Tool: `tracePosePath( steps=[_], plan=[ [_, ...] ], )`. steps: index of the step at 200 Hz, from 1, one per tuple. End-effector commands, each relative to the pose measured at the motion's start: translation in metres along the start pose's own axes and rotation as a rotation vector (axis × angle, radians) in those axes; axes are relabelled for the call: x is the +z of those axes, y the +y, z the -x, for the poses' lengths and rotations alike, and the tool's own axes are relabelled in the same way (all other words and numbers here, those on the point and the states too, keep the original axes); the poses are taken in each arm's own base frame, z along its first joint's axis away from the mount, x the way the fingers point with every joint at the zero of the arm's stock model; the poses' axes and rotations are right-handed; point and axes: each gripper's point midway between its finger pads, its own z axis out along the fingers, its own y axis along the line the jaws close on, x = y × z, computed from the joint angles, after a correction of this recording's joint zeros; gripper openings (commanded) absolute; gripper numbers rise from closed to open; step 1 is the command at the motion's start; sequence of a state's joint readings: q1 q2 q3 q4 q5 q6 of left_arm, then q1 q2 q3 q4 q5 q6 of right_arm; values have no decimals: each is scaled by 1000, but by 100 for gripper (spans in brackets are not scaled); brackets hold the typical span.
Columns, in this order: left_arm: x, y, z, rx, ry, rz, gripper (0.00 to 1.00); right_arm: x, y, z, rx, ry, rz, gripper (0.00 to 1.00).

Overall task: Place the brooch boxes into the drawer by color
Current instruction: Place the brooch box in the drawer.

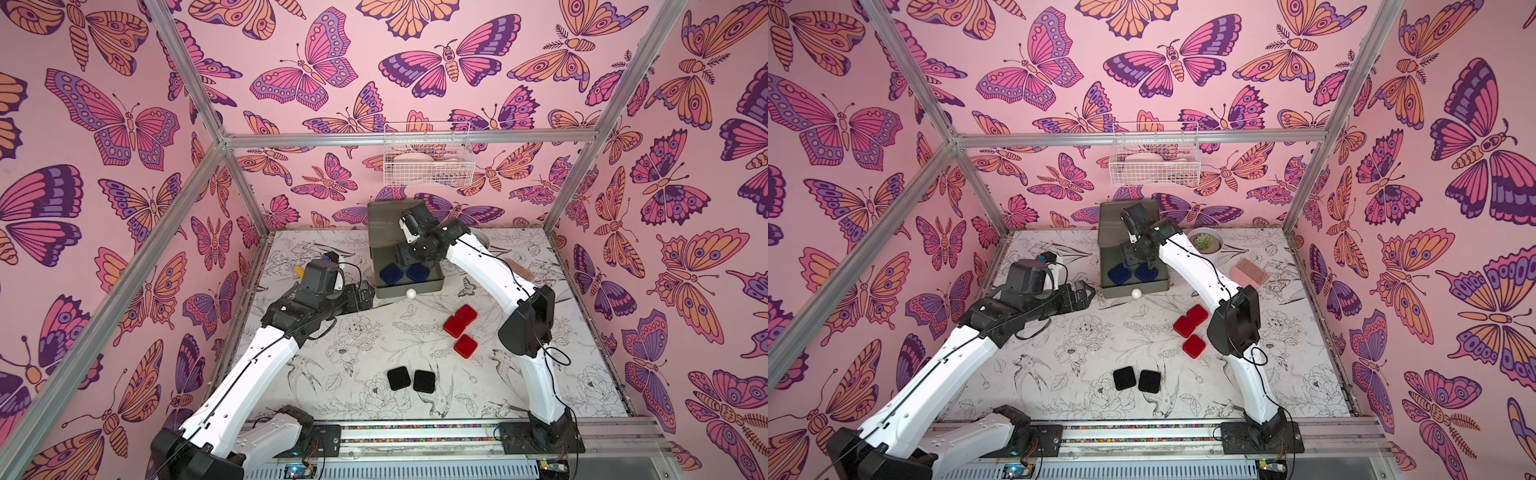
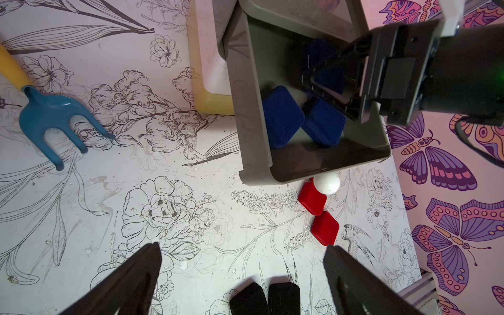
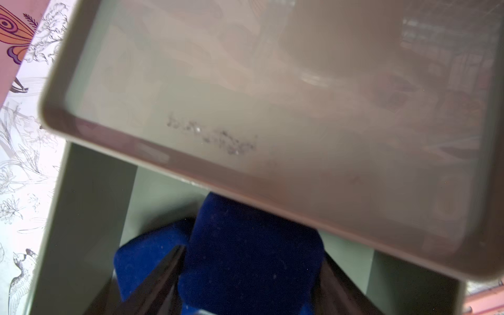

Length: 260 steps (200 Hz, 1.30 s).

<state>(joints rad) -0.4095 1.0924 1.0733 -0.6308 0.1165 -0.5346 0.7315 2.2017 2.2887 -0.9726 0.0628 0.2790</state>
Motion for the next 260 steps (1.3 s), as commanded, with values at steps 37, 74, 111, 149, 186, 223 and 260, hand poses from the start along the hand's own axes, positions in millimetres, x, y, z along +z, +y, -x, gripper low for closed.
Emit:
tracePosePath(
  steps=[37, 74, 111, 149, 186, 223, 260],
  plan=[
    [3, 6, -8, 7, 34, 11, 100, 9, -3, -2, -8, 16, -12, 82],
    [3, 5, -7, 5, 33, 9, 100, 2, -3, 4, -4, -6, -9, 88],
    [3, 5, -7, 2, 33, 6, 100, -13, -2, 8, 5, -29, -3, 89],
    [1, 3, -5, 2, 29, -2, 100, -34, -4, 4, 34, -39, 2, 86],
    [0, 1, -5, -1, 29, -8, 100, -52, -5, -13, 62, -24, 23, 74],
    [0, 0, -3, -3, 27, -13, 100, -58, -2, -26, 89, -25, 65, 32],
    [-1, -1, -3, -3, 24, -16, 100, -43, -2, -32, 88, 9, 59, 16]
  ],
)
